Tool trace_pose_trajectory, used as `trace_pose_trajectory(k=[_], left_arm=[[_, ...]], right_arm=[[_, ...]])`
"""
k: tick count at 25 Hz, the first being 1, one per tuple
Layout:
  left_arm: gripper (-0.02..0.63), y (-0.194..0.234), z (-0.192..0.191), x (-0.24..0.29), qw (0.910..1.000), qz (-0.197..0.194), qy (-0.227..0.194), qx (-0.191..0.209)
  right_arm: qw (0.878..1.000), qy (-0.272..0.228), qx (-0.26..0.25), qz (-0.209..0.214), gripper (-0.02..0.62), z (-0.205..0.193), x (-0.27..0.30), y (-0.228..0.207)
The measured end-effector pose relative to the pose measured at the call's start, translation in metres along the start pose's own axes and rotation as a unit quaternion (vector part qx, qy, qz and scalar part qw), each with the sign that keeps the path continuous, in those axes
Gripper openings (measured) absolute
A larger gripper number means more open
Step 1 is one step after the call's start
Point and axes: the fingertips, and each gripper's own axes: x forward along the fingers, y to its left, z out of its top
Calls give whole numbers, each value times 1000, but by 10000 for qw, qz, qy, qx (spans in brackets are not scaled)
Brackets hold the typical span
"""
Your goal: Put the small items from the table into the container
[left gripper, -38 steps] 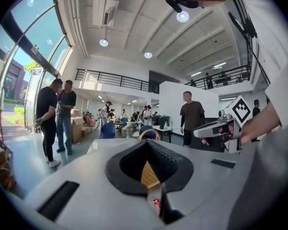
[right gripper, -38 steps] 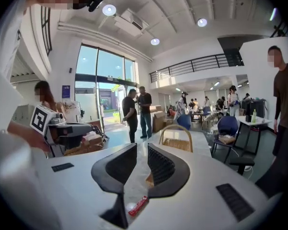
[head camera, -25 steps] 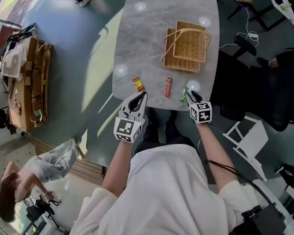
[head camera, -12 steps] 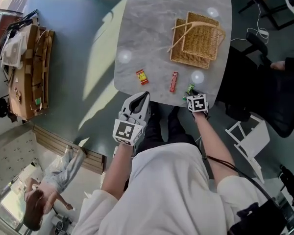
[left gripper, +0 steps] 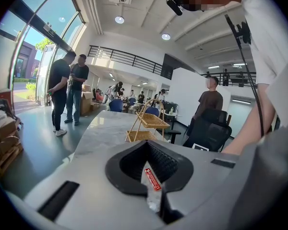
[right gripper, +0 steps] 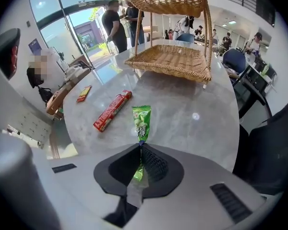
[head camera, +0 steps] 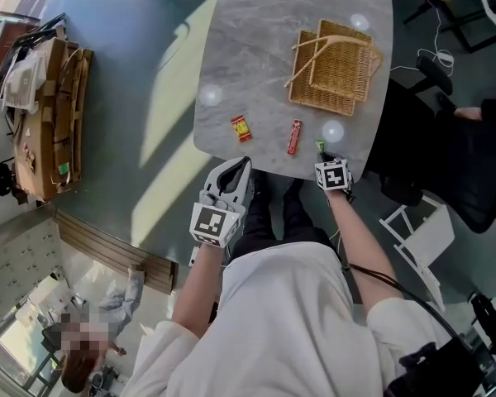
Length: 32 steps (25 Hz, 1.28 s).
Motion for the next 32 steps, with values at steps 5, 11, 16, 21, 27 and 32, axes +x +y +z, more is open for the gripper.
trace_pose_trajectory(k=[5, 11, 16, 21, 27, 32], left_arm=[[8, -4, 3, -1, 10000, -13, -65, 27], [6, -12, 17, -4, 9997, -75, -200, 116], [6, -5, 36, -8, 9993, -11, -320, 209], [7, 12, 61, -7, 9985, 133, -466, 237], [8, 16, 101, 4, 9964, 109, -732, 404], [8, 16, 132, 19, 9944, 28, -917, 518]], right_arm=[[9999, -139, -46, 82, 23, 7, -12, 0], [9987, -487, -74, 110, 23, 28, -44, 2], [9949, -993, -66, 137, 23, 58, -90, 5], [9867, -1613, -133, 175, 23, 97, -143, 7], [9727, -2311, -198, 107, 23, 149, -201, -5], [9600, -2797, -154, -3, 23, 189, -236, -24]])
